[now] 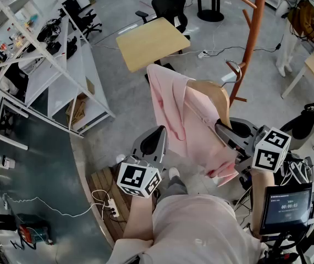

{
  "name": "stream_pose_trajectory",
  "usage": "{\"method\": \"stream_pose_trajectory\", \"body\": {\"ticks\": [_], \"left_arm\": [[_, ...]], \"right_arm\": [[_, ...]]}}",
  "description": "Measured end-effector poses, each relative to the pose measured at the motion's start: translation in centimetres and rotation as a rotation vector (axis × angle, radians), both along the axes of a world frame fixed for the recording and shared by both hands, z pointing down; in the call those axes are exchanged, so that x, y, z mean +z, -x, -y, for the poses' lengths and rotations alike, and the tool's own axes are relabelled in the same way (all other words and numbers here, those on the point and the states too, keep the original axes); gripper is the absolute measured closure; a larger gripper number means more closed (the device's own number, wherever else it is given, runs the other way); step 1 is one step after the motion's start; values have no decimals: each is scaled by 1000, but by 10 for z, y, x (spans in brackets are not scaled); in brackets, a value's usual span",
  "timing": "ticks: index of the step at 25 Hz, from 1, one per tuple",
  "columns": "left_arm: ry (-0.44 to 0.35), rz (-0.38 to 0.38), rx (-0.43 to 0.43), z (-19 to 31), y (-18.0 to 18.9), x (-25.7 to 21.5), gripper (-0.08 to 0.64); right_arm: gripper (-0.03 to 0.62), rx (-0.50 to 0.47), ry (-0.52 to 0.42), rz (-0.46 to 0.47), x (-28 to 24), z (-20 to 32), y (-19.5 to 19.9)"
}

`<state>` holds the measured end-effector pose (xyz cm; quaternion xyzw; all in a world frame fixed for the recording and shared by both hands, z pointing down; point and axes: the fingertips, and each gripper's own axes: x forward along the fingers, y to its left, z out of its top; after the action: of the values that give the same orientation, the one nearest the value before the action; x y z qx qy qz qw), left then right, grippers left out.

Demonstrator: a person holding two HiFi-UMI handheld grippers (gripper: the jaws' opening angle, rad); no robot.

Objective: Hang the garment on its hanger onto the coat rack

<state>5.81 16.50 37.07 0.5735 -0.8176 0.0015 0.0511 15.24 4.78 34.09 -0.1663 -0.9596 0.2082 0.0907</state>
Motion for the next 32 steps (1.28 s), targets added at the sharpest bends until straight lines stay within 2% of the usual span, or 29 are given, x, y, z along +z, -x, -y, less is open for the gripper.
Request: {"method": "stream_pose_trajectory", "body": {"ticks": [5, 9, 12, 16, 23, 32], "left_arm": [[-1, 1, 56, 18, 74, -9, 555], [12, 9, 134, 36, 136, -6, 555], [13, -5, 170, 50, 164, -4, 554], [26, -10, 211, 72, 177, 1, 555], [33, -13, 210, 106, 195, 1, 555], [34, -12, 213, 127, 207, 4, 555]], "right_arm": [[537, 36, 13, -9, -2, 9, 56], [537, 116, 22, 0, 4, 21, 104], [537, 173, 41, 2, 6, 34, 130], [537, 198, 61, -1, 8, 51, 154], [537, 212, 108, 5, 11, 85, 186], [535, 249, 115, 2, 13, 104, 202]]}}
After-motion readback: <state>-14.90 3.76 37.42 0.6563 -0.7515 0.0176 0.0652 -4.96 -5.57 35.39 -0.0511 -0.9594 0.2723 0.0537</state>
